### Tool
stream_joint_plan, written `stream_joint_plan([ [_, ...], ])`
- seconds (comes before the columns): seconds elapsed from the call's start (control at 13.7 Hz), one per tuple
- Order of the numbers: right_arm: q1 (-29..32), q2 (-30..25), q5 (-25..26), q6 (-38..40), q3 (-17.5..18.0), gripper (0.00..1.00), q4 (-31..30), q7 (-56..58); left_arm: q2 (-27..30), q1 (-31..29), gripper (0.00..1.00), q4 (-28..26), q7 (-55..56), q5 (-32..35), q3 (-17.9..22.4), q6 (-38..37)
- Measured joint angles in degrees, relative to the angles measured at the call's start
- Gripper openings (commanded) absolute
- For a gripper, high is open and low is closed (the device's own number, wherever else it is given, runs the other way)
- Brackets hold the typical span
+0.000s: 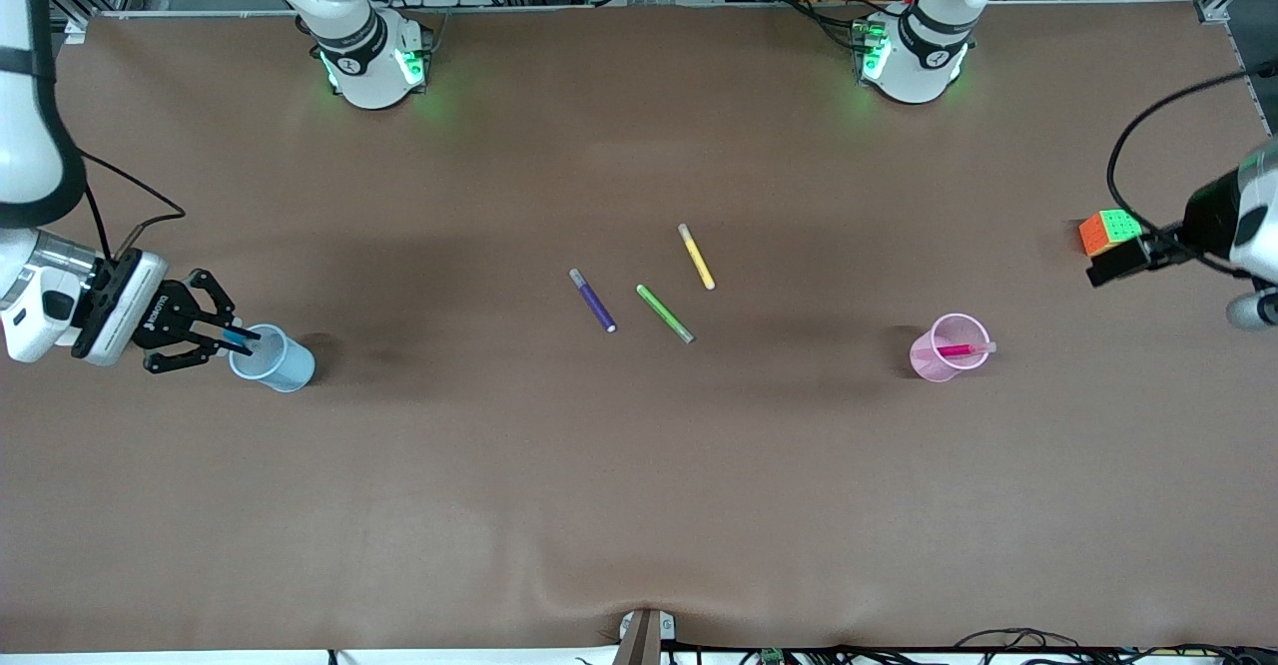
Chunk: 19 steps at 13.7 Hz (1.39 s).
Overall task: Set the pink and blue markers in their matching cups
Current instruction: 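Withdraw the left gripper while the right gripper lowers the blue marker, then release the blue marker into the blue cup with the right gripper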
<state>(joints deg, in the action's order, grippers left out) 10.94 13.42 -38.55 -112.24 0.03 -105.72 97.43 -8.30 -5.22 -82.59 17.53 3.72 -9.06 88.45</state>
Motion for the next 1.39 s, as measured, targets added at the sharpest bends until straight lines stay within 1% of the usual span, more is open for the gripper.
stream_joint_plan([
  [0.15, 1.63, 1.94, -2.95, 1.65, 0.00, 0.00, 0.05, 5.06, 1.86, 0.05, 1.00, -2.08, -1.11, -0.02, -0.24, -0.13],
  [0.44, 4.75, 5.93, -7.71, 7.19, 0.00, 0.00, 1.45, 13.83, 3.13, 0.05, 1.00, -2.55, -3.24, -0.11, -0.29, -0.07],
  [0.66, 7.13, 10.16, -10.07, 10.73, -0.01, 0.00, 4.03, 19.40, 4.08, 0.04, 1.00, -2.51, -5.98, -0.59, -0.28, -0.32],
  [0.88, 9.02, 13.41, -11.24, 13.02, -0.01, 0.00, 5.98, 23.52, 5.06, 0.06, 1.00, -2.51, -6.95, -0.80, -0.30, -1.87],
  [1.02, 9.52, 14.13, -12.66, 13.91, -0.01, 0.00, 6.58, 25.90, 5.50, 0.06, 1.00, -2.51, -7.01, -0.81, -0.32, -2.34],
  [1.24, 9.55, 14.19, -13.08, 14.08, 0.00, 0.00, 6.91, 26.81, 5.93, 0.10, 1.00, -2.52, -7.01, -0.88, -0.31, -3.61],
  [1.39, 9.60, 14.31, -13.09, 14.08, 0.00, 0.00, 7.15, 26.99, 6.82, 1.88, 1.00, -2.62, -7.05, -1.21, 0.79, -4.68],
])
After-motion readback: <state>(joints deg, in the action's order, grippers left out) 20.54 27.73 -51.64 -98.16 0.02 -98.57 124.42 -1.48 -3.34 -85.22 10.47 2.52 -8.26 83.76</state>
